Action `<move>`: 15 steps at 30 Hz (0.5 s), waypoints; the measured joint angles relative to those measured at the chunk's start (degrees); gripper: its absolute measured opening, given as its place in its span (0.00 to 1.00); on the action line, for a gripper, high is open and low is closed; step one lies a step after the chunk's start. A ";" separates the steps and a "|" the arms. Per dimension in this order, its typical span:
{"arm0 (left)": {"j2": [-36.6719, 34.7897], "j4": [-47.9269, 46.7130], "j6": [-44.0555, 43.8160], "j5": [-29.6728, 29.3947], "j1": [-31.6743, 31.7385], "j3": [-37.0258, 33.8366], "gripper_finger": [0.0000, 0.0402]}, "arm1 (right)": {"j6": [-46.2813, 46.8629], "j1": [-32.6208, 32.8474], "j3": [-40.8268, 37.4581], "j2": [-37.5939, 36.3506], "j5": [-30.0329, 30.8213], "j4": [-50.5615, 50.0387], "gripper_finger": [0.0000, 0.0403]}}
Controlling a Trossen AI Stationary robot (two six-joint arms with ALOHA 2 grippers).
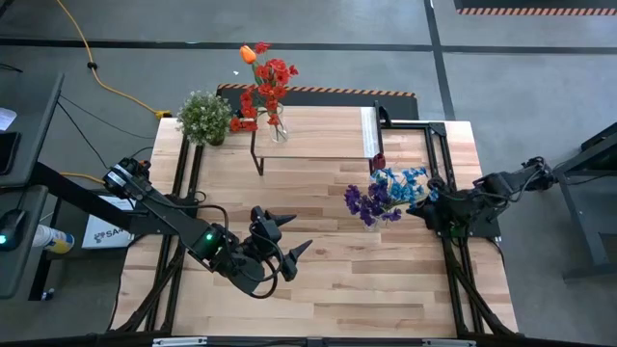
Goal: Pick and place flowers into a vace then onto a shelf
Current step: Put the right transparent vase on the shelf
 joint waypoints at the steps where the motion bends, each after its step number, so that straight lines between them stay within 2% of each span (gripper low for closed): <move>1: 0.00 0.00 0.00 0.00 0.01 0.00 0.98 | -0.44 0.02 -0.54 -0.01 -0.72 0.17 0.28; 10: 0.00 -0.01 0.00 -0.02 0.02 0.02 0.98 | -3.73 0.04 -2.72 -0.01 -1.97 1.17 0.28; 15: 0.00 -0.04 0.00 -0.02 0.02 0.04 0.98 | -4.49 0.04 -5.59 -0.04 -4.41 5.88 0.28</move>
